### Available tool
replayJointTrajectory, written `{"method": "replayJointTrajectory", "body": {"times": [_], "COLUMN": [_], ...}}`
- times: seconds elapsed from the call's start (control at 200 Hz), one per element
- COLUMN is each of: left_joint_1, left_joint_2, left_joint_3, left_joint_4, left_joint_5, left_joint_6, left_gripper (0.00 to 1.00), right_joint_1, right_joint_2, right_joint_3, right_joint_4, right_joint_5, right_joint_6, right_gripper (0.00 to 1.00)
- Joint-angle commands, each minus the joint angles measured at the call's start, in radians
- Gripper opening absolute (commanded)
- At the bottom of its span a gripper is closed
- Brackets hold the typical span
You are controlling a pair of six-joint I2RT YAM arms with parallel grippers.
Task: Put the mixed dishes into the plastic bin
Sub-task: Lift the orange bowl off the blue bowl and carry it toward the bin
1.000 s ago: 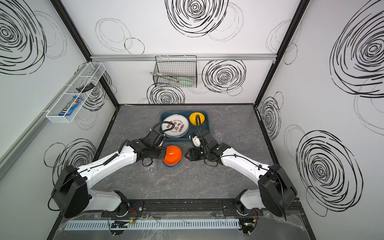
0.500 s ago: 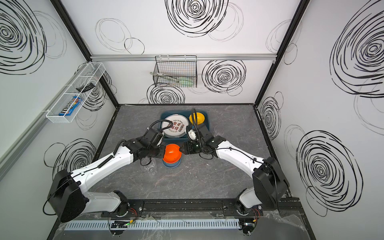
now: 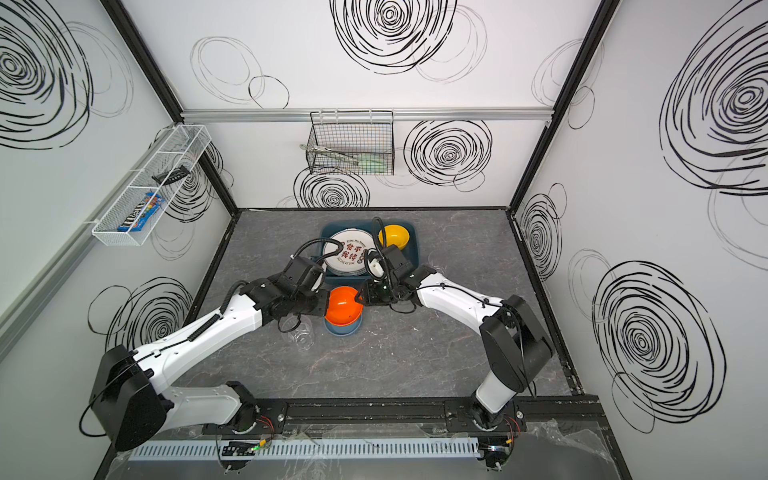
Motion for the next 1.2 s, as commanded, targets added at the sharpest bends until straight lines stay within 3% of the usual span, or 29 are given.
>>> {"method": "replayJointTrajectory", "body": {"times": [0.0, 0.12, 0.295, 0.435, 0.535, 0.64, 0.906, 1.196], "left_joint_1": [0.0, 0.0, 0.0, 0.009, 0.023, 0.046, 0.114, 0.225], "left_joint_2": [-0.032, -0.034, -0.04, -0.045, -0.057, -0.085, -0.176, -0.308], "left_joint_3": [0.033, 0.032, 0.029, 0.02, 0.014, 0.003, -0.049, -0.141], "left_joint_4": [0.012, 0.011, 0.008, 0.008, 0.012, 0.024, 0.072, 0.168], "left_joint_5": [0.011, 0.012, 0.014, 0.017, 0.026, 0.051, 0.147, 0.304], "left_joint_6": [-0.013, -0.016, -0.022, -0.029, -0.035, -0.044, -0.07, -0.119], "left_gripper": [0.0, 0.0, 0.0, 0.26, 0.37, 0.4, 0.61, 0.72], "right_joint_1": [0.007, 0.007, 0.007, 0.007, 0.007, 0.007, -0.014, -0.1], "right_joint_2": [0.019, 0.028, 0.035, 0.044, 0.053, 0.065, 0.082, 0.088], "right_joint_3": [0.03, 0.035, 0.05, 0.084, 0.115, 0.151, 0.233, 0.295], "right_joint_4": [-0.018, -0.02, -0.038, -0.085, -0.13, -0.176, -0.262, -0.311], "right_joint_5": [-0.013, -0.017, 0.005, 0.052, 0.1, 0.14, 0.223, 0.255], "right_joint_6": [0.003, 0.002, -0.01, -0.036, -0.06, -0.083, -0.123, -0.136], "right_gripper": [0.28, 0.17, 0.1, 0.08, 0.07, 0.06, 0.06, 0.06]}}
